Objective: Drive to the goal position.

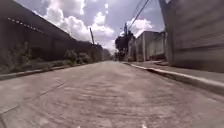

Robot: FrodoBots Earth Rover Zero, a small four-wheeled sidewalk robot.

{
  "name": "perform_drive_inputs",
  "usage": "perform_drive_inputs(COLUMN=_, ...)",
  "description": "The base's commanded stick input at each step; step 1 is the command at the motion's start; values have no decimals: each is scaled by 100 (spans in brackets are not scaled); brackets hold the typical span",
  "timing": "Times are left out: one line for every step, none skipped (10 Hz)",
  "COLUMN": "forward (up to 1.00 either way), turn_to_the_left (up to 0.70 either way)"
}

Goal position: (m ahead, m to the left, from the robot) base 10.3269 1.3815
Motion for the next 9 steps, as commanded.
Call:
perform_drive_inputs(forward=85, turn_to_the_left=-30)
perform_drive_inputs(forward=85, turn_to_the_left=-30)
perform_drive_inputs(forward=85, turn_to_the_left=-27)
perform_drive_inputs(forward=85, turn_to_the_left=-13)
perform_drive_inputs(forward=85, turn_to_the_left=0)
perform_drive_inputs(forward=85, turn_to_the_left=0)
perform_drive_inputs(forward=85, turn_to_the_left=0)
perform_drive_inputs(forward=85, turn_to_the_left=0)
perform_drive_inputs(forward=85, turn_to_the_left=0)
